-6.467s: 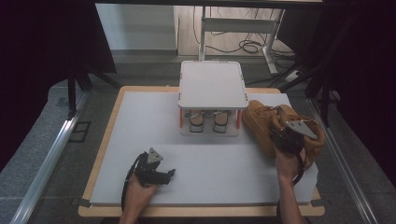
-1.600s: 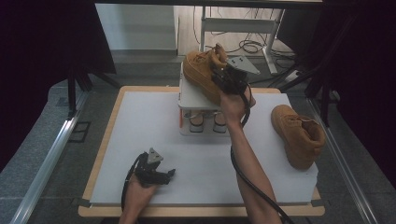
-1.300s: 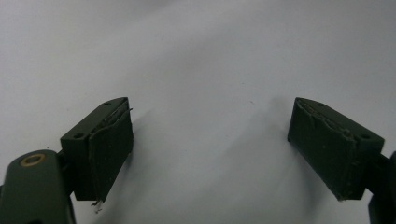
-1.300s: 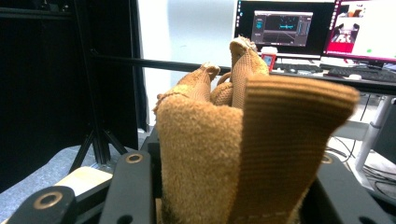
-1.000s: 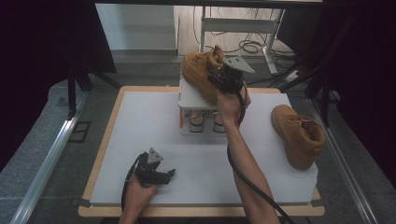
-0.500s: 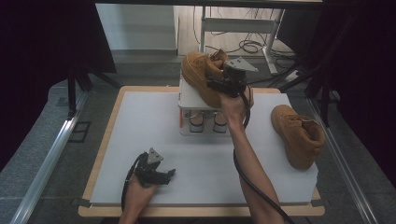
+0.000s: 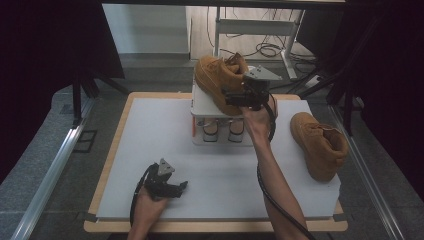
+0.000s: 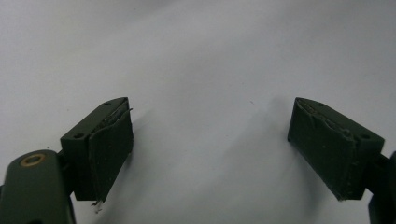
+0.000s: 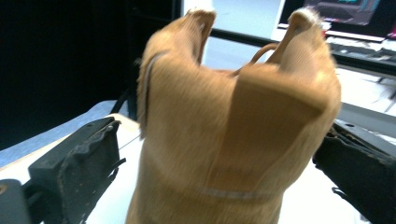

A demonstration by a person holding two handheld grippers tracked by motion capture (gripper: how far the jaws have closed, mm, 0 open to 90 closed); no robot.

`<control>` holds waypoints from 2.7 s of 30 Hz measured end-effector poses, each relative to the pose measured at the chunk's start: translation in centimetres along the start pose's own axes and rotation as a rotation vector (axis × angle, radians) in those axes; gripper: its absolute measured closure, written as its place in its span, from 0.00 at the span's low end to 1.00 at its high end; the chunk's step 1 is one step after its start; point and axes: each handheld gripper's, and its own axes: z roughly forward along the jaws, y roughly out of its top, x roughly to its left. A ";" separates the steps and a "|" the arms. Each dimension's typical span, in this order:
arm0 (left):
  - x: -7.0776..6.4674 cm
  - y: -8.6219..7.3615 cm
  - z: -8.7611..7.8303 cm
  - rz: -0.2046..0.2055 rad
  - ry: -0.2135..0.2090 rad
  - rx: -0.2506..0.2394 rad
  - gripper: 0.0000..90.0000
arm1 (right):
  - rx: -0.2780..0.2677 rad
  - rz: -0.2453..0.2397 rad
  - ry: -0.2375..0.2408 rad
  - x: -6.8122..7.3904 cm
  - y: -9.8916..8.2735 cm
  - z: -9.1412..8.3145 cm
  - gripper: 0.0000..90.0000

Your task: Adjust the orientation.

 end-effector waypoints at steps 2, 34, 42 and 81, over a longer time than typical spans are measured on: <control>0.0 0.0 0.0 0.000 0.000 0.000 0.16 | 0.004 0.006 0.017 0.0 -0.3 -0.2 0.00; 0.0 0.0 0.0 0.004 0.000 0.002 0.16 | 0.096 0.086 0.104 -1.9 -4.7 -5.9 0.68; 0.0 0.0 0.0 0.003 0.000 0.003 0.16 | 0.099 0.086 0.126 -2.2 -6.1 -5.9 0.99; 0.0 0.0 0.0 0.001 -0.001 0.002 0.16 | 0.145 0.028 0.232 1.3 -5.8 -2.6 1.00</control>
